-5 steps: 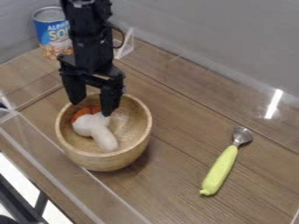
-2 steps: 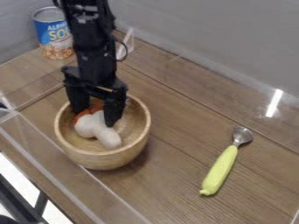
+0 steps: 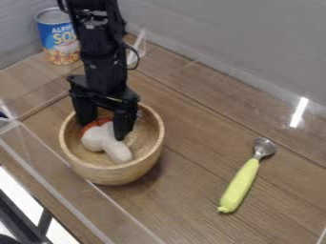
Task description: Remove mushroom from inside the brown bowl and place it on the table
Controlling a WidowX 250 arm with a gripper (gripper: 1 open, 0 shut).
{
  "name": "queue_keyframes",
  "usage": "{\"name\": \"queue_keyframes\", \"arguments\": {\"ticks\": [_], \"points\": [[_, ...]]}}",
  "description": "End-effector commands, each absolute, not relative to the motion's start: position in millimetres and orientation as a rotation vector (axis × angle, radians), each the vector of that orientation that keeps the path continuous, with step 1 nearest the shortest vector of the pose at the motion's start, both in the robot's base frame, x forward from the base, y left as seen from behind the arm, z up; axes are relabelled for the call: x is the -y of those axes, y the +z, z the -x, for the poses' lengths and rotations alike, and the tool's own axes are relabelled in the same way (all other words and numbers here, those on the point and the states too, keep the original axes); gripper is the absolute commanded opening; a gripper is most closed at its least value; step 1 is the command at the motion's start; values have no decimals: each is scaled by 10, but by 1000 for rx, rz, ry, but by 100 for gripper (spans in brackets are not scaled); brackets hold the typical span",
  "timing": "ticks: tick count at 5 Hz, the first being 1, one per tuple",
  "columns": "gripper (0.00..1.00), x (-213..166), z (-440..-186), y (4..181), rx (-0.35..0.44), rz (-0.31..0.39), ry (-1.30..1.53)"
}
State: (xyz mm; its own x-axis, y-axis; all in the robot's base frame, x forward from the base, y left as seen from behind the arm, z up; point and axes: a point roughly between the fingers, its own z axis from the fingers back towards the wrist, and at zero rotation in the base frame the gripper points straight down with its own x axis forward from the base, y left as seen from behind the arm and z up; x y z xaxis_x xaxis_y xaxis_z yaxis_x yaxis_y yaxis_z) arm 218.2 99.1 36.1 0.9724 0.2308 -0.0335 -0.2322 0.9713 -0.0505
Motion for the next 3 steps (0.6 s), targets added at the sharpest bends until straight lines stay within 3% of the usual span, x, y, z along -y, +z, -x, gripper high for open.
{"name": "queue_keyframes", "arguments": {"ticks": [1,3], "points": [[100,-959,-2221,417,-9,49,222],[100,-939,-2221,432,-9,51,225]]}}
